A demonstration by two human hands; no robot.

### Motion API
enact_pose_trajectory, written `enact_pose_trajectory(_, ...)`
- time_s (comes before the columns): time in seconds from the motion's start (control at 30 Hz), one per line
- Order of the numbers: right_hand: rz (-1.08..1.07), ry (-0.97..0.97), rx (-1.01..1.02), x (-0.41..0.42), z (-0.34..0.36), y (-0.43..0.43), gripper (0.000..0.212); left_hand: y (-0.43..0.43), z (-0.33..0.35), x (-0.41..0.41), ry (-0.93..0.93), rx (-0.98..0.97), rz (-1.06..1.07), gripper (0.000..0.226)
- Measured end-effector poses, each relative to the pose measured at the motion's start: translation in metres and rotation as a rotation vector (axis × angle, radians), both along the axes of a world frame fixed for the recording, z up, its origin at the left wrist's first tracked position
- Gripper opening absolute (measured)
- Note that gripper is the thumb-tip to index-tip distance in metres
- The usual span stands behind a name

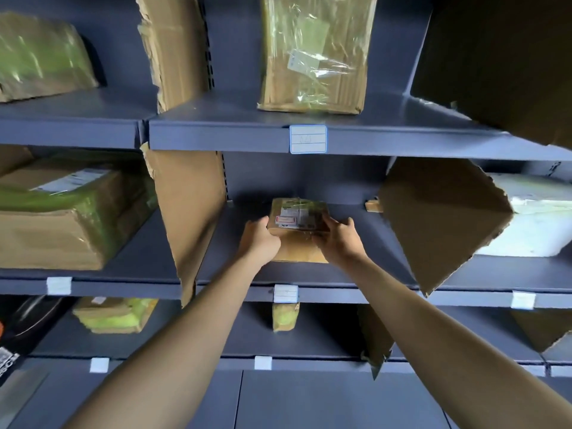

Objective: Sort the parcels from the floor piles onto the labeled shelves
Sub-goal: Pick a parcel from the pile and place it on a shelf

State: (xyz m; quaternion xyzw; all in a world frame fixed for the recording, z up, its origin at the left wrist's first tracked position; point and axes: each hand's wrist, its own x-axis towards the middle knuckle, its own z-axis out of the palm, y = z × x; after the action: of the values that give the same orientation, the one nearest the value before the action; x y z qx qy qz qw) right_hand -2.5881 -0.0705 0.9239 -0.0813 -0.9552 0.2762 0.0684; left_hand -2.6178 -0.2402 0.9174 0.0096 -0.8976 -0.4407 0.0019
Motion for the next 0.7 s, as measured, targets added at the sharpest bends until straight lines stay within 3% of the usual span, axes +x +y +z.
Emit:
enact_pose_trajectory(0.1, -0.032, -0.019, -0.016, -0.009, -0.002, 0.000, 0.063, -0.001, -0.007, -0.015, -0.053, -0.025, -0.025, 0.067)
enact_pose_trajectory(0.23, -0.084, -0.024, -0.085, -0.009, 0.004, -0.002, 0.052, 0.003, 0.018, 0.007, -0.058, 0.012, -0.052, 0.067)
enact_pose_trajectory(0.37, -0.093, -0.034, -0.225, 0.007, 0.009, -0.002, 0.045, 0.023, 0.026, 0.030, 0.193, -0.106, -0.005, 0.053)
enact_pose_trajectory(0.47, -0.106, -0.024, -0.296, 0.030, 0.013, 0.007, 0.037, 0.056, 0.028, 0.047, 0.340, -0.055, -0.075, 0.043)
enact_pose_trajectory(0.7, -0.204, 0.015, -0.674, 0.123, 0.029, 0.066, 0.018, 0.141, 0.024, 0.108, 0.195, 0.184, -0.187, 0.032)
